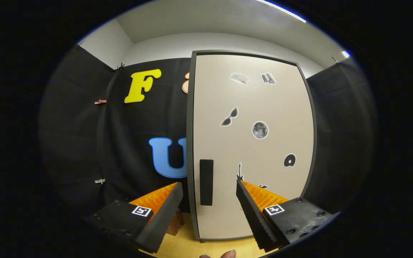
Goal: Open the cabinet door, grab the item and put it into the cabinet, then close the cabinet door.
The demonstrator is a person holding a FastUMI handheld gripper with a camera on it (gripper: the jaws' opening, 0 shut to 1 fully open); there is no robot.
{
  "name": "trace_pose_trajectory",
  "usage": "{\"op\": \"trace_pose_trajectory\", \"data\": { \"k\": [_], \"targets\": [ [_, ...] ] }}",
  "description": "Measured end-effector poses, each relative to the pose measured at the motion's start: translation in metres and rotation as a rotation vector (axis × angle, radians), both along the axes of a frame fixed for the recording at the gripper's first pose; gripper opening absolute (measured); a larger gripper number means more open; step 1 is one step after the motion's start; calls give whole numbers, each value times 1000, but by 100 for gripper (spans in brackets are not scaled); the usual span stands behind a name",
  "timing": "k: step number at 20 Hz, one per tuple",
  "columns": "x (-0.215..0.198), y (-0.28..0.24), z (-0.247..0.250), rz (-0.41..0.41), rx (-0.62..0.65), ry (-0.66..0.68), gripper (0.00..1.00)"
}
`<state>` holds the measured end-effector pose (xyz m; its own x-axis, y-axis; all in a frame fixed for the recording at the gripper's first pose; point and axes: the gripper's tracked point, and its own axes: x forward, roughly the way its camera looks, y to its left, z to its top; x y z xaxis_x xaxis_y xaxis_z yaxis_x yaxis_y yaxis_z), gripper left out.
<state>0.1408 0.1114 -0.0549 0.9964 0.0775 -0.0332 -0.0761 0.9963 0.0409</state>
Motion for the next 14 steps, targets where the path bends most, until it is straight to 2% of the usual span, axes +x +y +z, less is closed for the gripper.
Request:
{"op": "trace_pose_trajectory", "data": {
  "k": [8, 10, 12, 14],
  "targets": [
    [71, 15, -33, -24, -1, 36, 98],
    [82, 12, -36, -50, -8, 38, 93],
    [90, 10, -38, -65, -16, 38, 81],
    [96, 5, -39, -83, -25, 36, 80]
  ]
}}
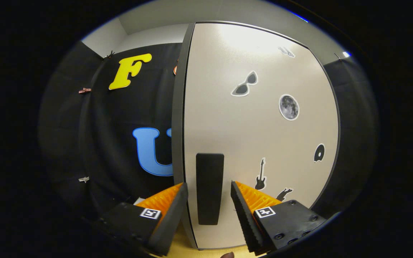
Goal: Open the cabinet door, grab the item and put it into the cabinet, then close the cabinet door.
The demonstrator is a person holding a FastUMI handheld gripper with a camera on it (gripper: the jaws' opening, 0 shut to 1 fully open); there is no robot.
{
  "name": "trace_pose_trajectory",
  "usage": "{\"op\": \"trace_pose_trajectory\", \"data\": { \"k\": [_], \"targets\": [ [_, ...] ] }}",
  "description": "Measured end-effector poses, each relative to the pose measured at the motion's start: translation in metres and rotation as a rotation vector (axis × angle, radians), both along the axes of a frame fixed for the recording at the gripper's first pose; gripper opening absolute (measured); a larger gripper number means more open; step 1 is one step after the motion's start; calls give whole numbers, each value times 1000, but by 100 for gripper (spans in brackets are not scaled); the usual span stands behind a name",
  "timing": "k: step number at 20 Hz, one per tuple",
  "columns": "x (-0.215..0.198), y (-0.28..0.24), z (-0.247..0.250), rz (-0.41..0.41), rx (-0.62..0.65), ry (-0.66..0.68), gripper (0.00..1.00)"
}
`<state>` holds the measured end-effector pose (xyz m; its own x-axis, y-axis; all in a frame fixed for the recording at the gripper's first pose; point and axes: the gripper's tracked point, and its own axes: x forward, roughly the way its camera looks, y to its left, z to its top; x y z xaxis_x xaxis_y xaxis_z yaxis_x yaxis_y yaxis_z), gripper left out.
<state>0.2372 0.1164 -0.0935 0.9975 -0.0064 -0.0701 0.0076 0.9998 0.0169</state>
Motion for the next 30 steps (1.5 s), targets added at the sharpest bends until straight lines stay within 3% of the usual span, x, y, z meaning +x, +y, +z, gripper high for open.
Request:
{"op": "trace_pose_trajectory", "data": {
  "k": [2, 10, 21, 30],
  "targets": [
    [4, 0, -3, -3, 27, 17, 54],
    [3, 4, -5, 52, 20, 45, 17],
    [-73, -12, 7, 187, 64, 71, 17],
    [-102, -31, 9, 194, 74, 83, 17]
  ]
}}
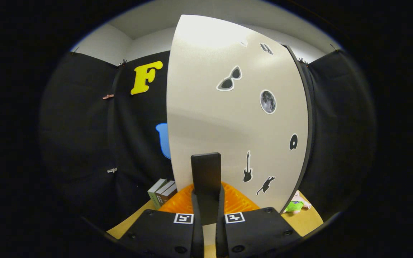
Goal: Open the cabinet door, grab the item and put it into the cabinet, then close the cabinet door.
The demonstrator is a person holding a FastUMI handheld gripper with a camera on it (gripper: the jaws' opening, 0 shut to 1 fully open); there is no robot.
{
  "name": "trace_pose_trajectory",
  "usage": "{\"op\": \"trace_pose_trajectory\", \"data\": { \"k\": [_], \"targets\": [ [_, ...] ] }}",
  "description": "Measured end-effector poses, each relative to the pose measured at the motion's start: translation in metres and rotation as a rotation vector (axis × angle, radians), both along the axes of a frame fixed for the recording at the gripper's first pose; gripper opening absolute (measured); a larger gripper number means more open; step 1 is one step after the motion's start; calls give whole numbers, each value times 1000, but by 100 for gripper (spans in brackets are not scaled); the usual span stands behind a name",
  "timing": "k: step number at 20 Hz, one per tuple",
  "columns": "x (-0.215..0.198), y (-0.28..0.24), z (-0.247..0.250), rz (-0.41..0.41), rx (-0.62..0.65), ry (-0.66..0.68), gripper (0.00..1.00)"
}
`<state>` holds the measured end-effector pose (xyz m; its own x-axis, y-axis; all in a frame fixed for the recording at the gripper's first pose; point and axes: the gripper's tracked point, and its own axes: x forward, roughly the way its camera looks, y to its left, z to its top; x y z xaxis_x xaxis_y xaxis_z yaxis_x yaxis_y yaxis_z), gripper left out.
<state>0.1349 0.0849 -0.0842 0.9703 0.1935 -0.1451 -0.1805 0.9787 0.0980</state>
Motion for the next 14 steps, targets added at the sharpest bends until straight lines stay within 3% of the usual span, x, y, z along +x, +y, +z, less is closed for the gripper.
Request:
{"op": "trace_pose_trajectory", "data": {
  "k": [14],
  "targets": [
    [-35, -45, 6, -85, 54, 19, 16]
  ]
}}
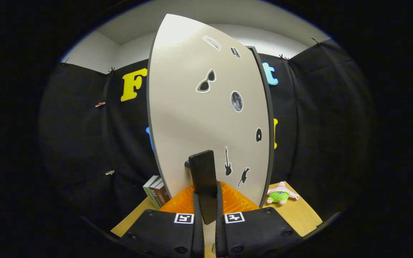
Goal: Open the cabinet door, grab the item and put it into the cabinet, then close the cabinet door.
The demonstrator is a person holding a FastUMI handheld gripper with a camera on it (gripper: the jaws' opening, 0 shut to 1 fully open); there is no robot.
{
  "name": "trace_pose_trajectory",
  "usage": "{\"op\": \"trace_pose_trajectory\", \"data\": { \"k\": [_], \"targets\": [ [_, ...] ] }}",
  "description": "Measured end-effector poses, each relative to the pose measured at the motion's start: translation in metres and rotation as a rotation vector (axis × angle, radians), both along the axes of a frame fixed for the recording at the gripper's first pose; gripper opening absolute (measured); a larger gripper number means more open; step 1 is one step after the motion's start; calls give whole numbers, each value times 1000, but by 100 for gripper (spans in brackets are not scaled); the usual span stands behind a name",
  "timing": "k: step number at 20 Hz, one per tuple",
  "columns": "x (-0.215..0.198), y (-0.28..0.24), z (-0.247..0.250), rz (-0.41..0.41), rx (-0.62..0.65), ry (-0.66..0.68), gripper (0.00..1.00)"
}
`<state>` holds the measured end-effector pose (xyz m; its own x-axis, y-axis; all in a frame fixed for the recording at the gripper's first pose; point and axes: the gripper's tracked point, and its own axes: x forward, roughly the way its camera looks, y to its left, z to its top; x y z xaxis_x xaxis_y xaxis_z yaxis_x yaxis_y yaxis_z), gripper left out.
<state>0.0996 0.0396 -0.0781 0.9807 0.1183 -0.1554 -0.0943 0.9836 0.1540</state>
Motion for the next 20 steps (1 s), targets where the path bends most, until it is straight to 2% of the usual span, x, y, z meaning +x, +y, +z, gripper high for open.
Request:
{"op": "trace_pose_trajectory", "data": {
  "k": [11, 20],
  "targets": [
    [-11, -35, -1, -116, -27, 16, 15],
    [-18, -74, 2, -252, -67, 10, 13]
  ]
}}
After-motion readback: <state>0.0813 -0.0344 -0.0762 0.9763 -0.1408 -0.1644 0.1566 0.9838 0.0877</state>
